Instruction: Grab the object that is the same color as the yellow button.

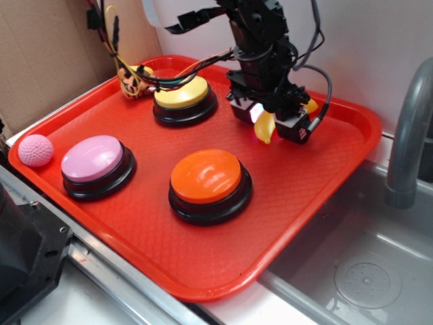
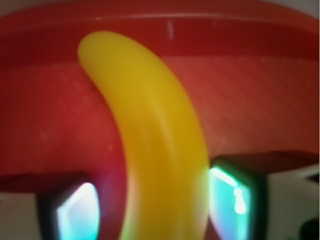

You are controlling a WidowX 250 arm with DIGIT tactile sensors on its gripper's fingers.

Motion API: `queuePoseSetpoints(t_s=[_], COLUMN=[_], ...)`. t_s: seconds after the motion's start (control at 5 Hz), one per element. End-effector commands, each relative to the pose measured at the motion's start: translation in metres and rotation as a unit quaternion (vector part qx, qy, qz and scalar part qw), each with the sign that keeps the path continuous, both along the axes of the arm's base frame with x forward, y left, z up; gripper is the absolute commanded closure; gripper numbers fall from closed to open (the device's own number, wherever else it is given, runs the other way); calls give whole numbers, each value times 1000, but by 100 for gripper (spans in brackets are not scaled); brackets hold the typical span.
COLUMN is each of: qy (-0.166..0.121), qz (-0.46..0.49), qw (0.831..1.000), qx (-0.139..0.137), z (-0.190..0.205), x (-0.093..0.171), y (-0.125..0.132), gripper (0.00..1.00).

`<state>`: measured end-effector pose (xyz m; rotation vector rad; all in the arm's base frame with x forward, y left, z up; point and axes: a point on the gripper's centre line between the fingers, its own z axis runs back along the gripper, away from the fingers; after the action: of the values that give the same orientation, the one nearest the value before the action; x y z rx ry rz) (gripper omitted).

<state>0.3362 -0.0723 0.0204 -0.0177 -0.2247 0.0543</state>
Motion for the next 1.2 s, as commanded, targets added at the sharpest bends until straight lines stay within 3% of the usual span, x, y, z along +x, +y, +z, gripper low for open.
queuePoseSetpoints(t_s=[0.0,0.2,0.4,0.6,1.0], qy=[26,39,16,36,48], qz=[33,34,34,27,45], qw=[999,999,999,999,998], qx=[-3,13,11,-4,-11], z=[24,48,83,115,136], x=[4,-9,-35,-68,-126], y=[10,17,24,43,75], gripper=[100,100,100,100,100])
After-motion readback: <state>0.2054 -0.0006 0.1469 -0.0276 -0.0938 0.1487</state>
